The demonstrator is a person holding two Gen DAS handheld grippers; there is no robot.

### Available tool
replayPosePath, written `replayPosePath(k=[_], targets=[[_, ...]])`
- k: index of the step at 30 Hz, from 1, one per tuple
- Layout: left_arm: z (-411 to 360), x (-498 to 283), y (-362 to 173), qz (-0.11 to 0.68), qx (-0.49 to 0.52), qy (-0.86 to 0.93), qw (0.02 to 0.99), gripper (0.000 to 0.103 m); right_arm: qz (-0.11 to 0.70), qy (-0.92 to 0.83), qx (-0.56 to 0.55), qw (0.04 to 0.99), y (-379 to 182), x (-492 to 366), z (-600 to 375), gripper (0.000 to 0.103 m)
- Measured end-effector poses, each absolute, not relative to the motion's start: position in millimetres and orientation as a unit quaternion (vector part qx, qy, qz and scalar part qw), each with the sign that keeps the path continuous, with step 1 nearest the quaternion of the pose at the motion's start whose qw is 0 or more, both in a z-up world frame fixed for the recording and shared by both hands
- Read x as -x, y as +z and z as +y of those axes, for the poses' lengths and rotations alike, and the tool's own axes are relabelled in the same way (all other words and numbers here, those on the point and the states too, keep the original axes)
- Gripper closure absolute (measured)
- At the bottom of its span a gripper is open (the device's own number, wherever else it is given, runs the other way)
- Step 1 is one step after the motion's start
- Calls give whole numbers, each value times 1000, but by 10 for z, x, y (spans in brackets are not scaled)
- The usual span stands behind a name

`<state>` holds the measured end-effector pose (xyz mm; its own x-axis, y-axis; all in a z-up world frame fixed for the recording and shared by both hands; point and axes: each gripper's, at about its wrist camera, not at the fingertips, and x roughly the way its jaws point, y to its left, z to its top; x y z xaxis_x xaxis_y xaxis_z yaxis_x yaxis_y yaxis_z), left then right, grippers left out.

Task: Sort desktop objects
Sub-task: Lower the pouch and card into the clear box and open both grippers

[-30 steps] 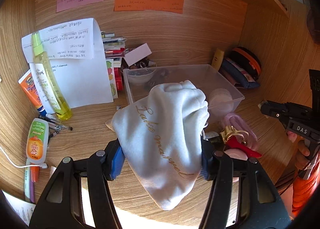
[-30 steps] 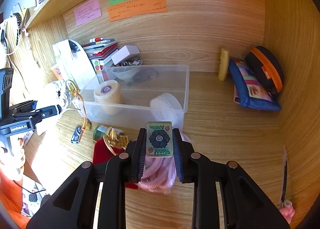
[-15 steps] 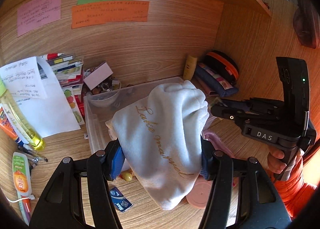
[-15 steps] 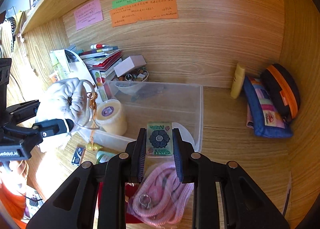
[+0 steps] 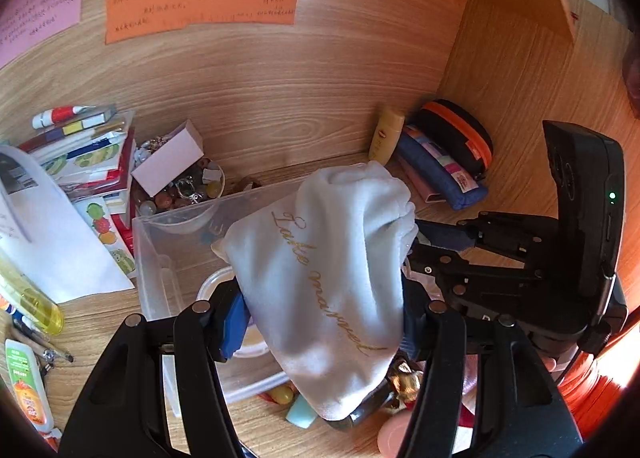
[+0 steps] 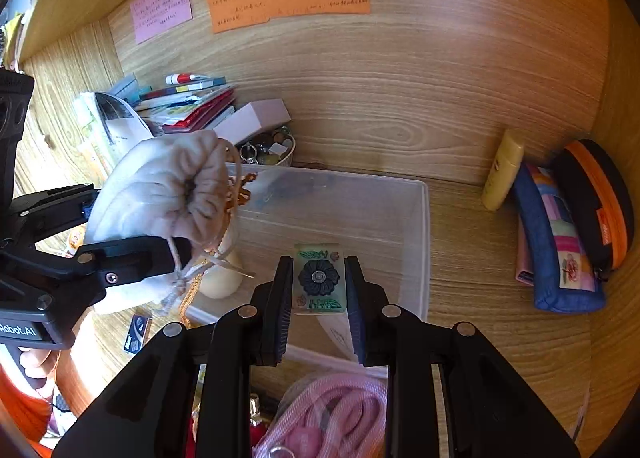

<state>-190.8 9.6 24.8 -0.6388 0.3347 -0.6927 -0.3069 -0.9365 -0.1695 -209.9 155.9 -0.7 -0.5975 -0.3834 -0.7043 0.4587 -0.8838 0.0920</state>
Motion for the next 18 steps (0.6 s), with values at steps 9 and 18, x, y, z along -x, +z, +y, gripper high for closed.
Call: replayPosePath(k=[9,18], targets=[[165,2238,84,-2,414,893,176,44,62,-880,-409,231,-183,2349,1479,81],[168,2447,-148,4,444,879,176,42,78,-875,-421,224,-337,2469,1374,81]])
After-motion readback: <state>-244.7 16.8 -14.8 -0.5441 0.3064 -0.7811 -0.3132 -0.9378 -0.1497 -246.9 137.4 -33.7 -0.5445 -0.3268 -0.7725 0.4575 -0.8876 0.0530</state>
